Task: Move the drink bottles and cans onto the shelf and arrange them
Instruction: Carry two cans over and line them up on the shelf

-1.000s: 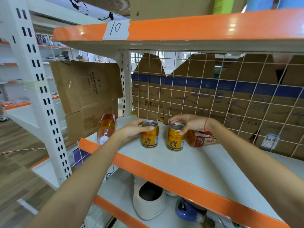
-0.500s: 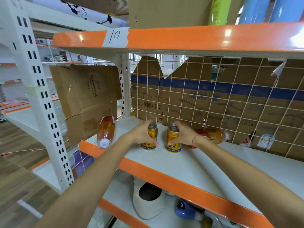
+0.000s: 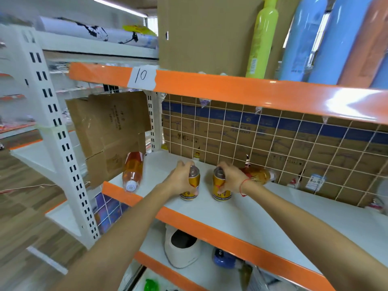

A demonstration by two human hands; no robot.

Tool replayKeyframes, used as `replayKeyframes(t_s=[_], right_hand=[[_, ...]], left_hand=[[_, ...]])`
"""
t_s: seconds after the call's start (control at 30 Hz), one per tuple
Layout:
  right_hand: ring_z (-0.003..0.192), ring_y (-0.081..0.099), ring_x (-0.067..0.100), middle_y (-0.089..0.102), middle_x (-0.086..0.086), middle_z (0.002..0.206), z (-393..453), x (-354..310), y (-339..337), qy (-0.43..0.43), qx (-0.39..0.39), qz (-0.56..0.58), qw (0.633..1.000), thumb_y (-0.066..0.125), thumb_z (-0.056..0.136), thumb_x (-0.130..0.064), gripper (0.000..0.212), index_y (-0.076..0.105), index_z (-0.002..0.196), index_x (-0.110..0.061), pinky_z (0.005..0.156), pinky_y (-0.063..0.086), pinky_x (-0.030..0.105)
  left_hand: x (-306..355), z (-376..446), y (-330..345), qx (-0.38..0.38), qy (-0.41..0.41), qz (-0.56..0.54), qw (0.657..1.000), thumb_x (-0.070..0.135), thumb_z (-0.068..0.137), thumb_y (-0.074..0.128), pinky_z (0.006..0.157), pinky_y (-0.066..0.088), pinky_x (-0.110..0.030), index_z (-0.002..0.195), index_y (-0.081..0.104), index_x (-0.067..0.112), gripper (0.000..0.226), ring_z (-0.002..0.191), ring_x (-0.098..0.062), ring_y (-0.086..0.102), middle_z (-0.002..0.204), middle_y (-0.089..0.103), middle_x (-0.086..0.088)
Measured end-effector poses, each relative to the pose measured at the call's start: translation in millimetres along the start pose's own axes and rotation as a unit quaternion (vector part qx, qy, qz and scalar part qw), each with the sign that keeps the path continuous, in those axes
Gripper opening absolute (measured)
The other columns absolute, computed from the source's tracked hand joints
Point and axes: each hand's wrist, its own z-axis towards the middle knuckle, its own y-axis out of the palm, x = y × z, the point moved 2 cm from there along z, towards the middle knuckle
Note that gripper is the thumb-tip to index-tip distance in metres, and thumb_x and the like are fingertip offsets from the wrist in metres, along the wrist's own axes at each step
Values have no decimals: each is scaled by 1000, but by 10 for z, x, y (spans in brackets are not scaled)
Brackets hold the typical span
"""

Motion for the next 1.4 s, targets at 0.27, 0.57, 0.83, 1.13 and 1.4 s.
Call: replayKeyframes(t_s=[0.27, 0.57, 0.83, 1.13, 1.4], right_hand=[[119, 47, 30, 40, 14, 132, -571, 237, -327, 26, 15, -20, 999, 85, 64, -18, 87, 34, 135, -8, 98, 43, 34], [121, 47, 31, 38, 15, 137, -1297, 586, -518, 98, 44, 5, 994, 82, 68, -18, 95, 24, 143, -11, 100, 43, 34], [117, 47, 33, 41, 16, 131, -2059, 641, -641, 179, 98, 36, 978, 82, 68, -16, 85, 31, 136, -11, 96, 44, 35], [106, 52, 37, 42, 13, 119, -3381, 741, -612, 319, 144, 35, 936, 81, 67, -19, 73, 36, 125, -12, 88, 48, 42], [110, 47, 33, 40, 14, 124, -4725, 980, -706, 441, 177, 24, 879, 81, 70, -20, 78, 33, 131, -9, 82, 46, 35]], left_hand=[[657, -206, 55, -19, 18, -3, 1000, 21, 61, 87, 94, 48, -35, 131, 36, 16, 87, 112, -35, 50, 124, 33, -11], [1157, -417, 298, -39, 56, -19, 997, 25, 60, 87, 91, 49, -38, 124, 38, 19, 81, 104, -32, 53, 117, 34, -7], [1585, -545, 357, -71, 144, -13, 987, 37, 56, 88, 96, 46, -43, 127, 36, 21, 89, 110, -31, 47, 117, 37, -7], [2249, -1044, 780, -146, 271, -11, 951, 38, 59, 87, 100, 42, -42, 136, 34, 13, 97, 122, -32, 42, 131, 39, -14], [3240, -1624, 1353, -212, 384, -10, 899, 39, 59, 86, 94, 45, -42, 134, 36, 16, 93, 115, -33, 45, 126, 39, -13]])
